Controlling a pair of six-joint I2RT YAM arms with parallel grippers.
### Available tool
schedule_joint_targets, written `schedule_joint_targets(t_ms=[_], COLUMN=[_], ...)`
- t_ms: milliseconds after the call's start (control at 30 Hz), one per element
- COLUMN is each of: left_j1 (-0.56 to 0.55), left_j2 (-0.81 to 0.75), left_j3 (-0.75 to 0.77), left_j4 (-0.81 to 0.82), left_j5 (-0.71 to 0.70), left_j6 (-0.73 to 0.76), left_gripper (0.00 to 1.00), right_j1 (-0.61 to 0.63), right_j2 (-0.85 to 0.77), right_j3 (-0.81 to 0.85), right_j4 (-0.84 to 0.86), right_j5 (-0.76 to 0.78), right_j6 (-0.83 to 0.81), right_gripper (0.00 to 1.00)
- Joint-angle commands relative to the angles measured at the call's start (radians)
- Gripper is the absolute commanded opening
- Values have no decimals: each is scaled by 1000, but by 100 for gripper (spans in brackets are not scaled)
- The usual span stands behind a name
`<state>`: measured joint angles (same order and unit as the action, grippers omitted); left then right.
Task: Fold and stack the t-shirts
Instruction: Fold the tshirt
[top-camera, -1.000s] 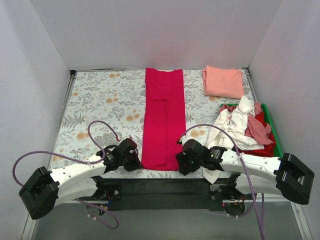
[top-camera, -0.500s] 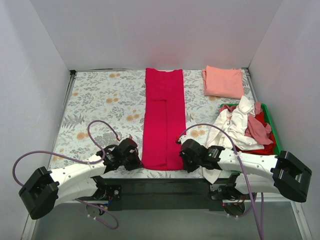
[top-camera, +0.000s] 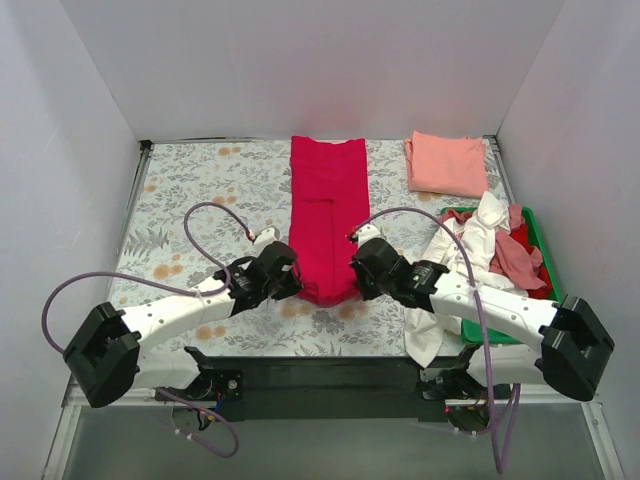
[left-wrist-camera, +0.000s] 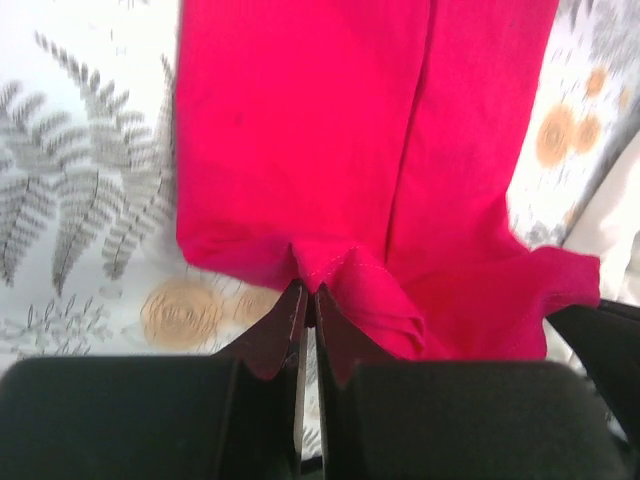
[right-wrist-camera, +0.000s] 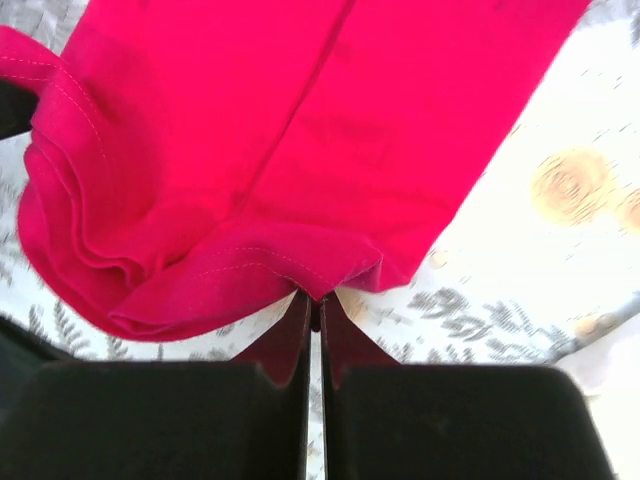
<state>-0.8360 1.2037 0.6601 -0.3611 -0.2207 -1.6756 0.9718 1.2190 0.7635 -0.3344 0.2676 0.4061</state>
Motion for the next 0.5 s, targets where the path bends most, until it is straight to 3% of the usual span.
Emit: schedule_joint_targets(t_ms=[0, 200, 467], left_j1=[21, 100, 232], left_j2=[60, 215, 384], left_j3=[94, 245, 386], left_j4=[34, 100, 197], left_j5=[-173, -164, -23], left_j6=[40, 129, 240], left_gripper=[0, 0, 0], right_j1=[-59, -188, -300], right_j2=[46, 148, 280], right_j3=[83, 189, 341], right_j4=[58, 94, 115], right_j5=[7, -82, -149], right_j6=[-72, -136, -191], right_gripper=[1, 1, 1])
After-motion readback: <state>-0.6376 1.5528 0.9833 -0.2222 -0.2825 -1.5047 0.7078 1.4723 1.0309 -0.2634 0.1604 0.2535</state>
